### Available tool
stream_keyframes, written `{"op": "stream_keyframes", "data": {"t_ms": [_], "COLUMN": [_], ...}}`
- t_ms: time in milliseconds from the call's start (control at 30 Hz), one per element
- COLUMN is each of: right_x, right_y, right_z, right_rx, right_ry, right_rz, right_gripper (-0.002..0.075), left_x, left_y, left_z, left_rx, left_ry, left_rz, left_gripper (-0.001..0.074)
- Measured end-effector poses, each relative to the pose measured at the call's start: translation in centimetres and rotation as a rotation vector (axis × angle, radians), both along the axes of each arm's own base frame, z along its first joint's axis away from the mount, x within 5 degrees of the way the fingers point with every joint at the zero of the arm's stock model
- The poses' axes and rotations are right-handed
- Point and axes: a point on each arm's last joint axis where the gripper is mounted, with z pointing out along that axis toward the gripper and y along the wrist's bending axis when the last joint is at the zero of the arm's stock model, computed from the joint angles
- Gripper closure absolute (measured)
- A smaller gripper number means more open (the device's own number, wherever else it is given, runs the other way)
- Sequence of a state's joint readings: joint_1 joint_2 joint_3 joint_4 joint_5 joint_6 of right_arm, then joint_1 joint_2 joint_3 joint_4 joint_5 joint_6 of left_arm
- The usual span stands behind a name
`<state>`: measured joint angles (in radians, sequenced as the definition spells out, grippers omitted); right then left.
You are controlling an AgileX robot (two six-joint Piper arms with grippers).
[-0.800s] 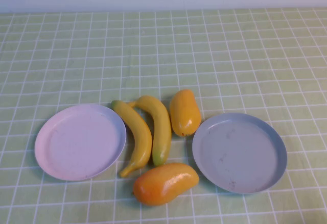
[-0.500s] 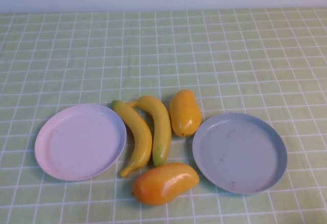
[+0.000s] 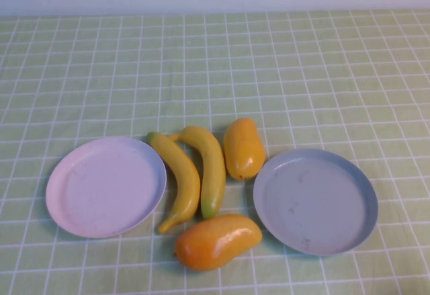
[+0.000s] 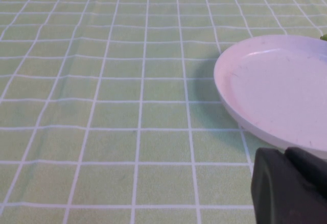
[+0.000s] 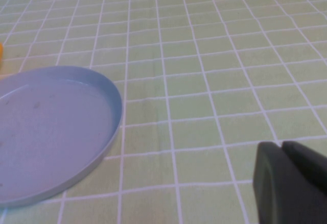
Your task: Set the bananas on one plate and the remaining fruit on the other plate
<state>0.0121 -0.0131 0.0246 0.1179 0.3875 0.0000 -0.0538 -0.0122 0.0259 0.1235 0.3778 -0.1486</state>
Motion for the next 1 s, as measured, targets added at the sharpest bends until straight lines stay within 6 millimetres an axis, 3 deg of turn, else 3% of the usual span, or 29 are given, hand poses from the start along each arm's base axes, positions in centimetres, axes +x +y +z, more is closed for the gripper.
{"op": "stream_keyframes", "data": {"t_ms": [300, 600, 800, 1000], "right_x": [0.0, 0.0, 0.0, 0.0], "right_y": [0.0, 0.0, 0.0, 0.0], "right_z": [0.0, 0.0, 0.0, 0.0], "right_rx": [0.0, 0.0, 0.0, 0.0], "right_ry": [0.0, 0.0, 0.0, 0.0], "right_rz": [0.0, 0.0, 0.0, 0.0], "right_gripper": [0.0741, 0.0741, 0.0741, 0.0741], "left_x": [0.1, 0.4, 0.4, 0.4], "left_y": [0.0, -0.4, -0.4, -0.4], "left_z": [0.2, 2.0, 3.1, 3.4], "left_rx": [-0.015, -0.163, -0.44, -0.442], "left_ry": [-0.022, -0.214, -0.326, -0.356], "left_rz": [-0.001, -0.009, 0.009, 0.003], "left_gripper": [0.0733, 0.0733, 0.0733, 0.0733]}}
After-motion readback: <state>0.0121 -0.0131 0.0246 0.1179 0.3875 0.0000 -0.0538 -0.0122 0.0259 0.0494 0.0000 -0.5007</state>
